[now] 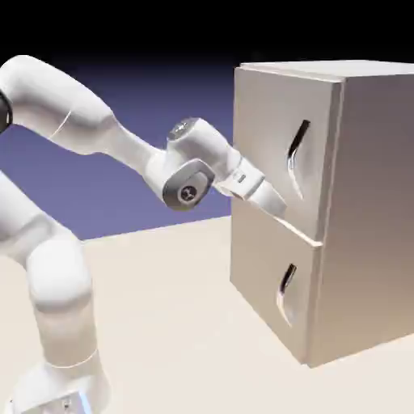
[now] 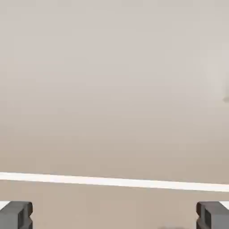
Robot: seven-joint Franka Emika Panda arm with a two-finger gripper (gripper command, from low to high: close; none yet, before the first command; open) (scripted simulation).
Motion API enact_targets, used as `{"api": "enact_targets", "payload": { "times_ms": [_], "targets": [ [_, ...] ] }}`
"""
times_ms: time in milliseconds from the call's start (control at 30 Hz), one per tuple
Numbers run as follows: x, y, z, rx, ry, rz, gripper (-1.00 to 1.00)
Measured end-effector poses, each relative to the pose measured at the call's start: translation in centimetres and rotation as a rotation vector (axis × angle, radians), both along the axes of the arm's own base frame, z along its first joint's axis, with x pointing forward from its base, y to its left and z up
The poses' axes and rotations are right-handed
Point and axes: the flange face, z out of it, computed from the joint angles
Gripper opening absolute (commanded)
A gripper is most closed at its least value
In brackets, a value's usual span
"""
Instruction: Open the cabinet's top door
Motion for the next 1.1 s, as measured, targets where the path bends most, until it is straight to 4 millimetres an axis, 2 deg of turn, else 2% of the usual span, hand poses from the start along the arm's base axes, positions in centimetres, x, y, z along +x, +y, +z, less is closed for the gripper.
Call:
{"api": "enact_targets", "payload": {
  "times_ms": [300, 567, 833, 1100],
  "targets": [
    [-1.3, 1.3, 3.7, -0.033, -0.089, 0.033, 1.00],
    [-3.0, 1.7, 6.1, -0.056, -0.177, 0.045, 1.00],
    [-4.6, 1.2, 7.6, -0.067, -0.276, 0.044, 1.00],
    [-5.9, -0.1, 8.1, -0.064, -0.384, 0.035, 1.00]
  ]
}}
